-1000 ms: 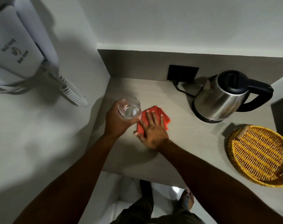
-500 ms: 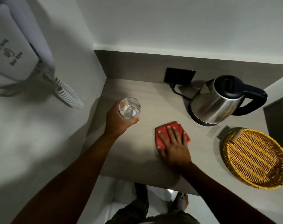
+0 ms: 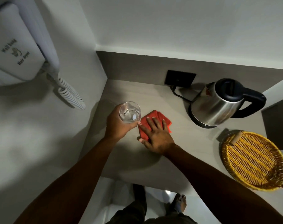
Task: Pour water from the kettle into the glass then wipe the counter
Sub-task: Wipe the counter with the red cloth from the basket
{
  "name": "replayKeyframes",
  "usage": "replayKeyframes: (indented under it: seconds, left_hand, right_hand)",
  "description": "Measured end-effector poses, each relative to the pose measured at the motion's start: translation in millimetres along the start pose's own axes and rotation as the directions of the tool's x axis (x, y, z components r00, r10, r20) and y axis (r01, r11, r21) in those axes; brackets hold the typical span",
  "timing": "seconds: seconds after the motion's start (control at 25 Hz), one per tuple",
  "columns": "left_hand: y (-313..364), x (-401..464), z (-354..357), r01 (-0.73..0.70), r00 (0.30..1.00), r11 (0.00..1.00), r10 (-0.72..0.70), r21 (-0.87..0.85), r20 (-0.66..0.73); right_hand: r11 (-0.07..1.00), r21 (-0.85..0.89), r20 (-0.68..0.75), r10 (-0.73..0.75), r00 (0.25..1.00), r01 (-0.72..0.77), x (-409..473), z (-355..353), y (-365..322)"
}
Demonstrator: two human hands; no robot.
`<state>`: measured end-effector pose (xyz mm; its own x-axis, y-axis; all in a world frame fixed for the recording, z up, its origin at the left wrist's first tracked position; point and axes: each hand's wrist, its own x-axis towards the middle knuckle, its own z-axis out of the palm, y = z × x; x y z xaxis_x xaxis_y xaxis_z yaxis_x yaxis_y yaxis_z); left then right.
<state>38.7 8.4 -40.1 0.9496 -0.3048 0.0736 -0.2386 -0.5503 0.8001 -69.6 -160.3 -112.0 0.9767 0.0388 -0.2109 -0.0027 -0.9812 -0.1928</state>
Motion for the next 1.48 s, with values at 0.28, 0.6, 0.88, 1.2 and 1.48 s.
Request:
replayKeyframes:
  seconds: [0.28, 0.6, 0.88, 1.2, 1.48]
  left_hand:
    - [11, 9, 45, 0.031, 0.996, 0.995, -0.023, -0.092, 0.085]
    - [2, 4, 62, 0.02, 0.996, 0.989, -0.006, -0.146, 0.093]
    - [-18, 8, 65, 0.019, 0.996, 1.0, -0.02, 0.014, 0.082]
    - [-25, 3, 76, 0.093, 0.993, 0.996, -0.094, 0.016, 0.075]
    - [-35, 1, 81, 0.145, 0.983, 0.989, -0.147, 0.032, 0.11]
  right_hand:
    - [0.998, 0.061, -0.084, -0.007, 0.996, 0.012, -98, 16, 14]
    - [0.96, 0.266, -0.205, 0.141, 0.968, -0.084, -100, -4, 25]
    - [0.515, 0.647, 0.236, 0.567, 0.789, -0.563, -75, -21, 27]
    - [-0.064, 0.946, 0.292, 0.595, 0.749, -0.318, -127, -41, 35]
    - [-0.354, 0.919, 0.387, 0.897, 0.216, -0.174, -264, -87, 174]
